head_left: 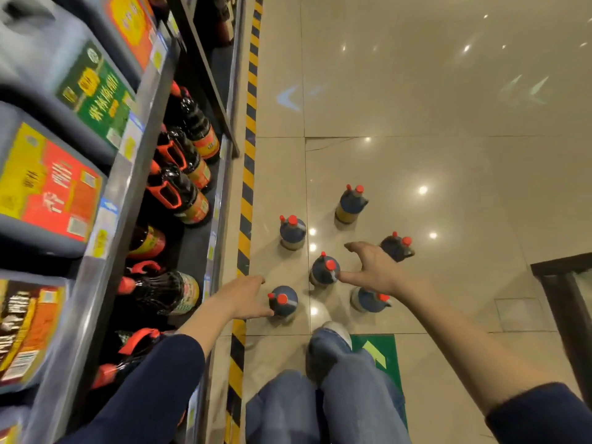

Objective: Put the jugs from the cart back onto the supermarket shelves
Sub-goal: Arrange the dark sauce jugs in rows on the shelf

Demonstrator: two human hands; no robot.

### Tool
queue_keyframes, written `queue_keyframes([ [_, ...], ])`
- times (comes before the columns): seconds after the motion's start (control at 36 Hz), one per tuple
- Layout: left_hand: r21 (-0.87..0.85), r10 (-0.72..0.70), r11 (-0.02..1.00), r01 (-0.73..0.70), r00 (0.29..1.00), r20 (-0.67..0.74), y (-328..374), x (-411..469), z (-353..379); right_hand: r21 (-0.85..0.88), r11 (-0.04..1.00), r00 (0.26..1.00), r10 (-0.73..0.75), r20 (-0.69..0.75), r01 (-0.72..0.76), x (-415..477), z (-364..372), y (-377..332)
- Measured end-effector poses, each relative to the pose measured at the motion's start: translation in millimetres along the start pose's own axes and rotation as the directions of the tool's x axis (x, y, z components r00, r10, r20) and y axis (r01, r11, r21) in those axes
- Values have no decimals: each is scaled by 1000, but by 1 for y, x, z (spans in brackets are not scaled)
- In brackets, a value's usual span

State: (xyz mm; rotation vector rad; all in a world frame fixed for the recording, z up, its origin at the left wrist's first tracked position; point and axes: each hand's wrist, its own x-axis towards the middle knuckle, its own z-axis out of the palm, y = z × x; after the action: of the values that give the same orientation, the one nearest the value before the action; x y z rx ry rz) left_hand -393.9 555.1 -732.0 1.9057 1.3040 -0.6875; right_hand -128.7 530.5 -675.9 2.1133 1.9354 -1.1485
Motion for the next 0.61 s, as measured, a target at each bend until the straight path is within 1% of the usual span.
queue_keyframes([
  [0.17,-67,-5,998,4,1000,-15,-26,59,65,1,1000,1000,-10,-5,10,33,61,33],
  [0.33,-149,4,989,-23,992,-124,-43,108,114,-2,999,998,-42,-36,42,59,105,57],
  [0.47,-308,0,949,-64,979,-202,-51,137,142,45,997,993,-63,-103,68,72,134,73],
  [0.61,-475,-64,877,-69,964,-258,-58,157,168,99,991,989,-71,-132,85,80,156,87],
])
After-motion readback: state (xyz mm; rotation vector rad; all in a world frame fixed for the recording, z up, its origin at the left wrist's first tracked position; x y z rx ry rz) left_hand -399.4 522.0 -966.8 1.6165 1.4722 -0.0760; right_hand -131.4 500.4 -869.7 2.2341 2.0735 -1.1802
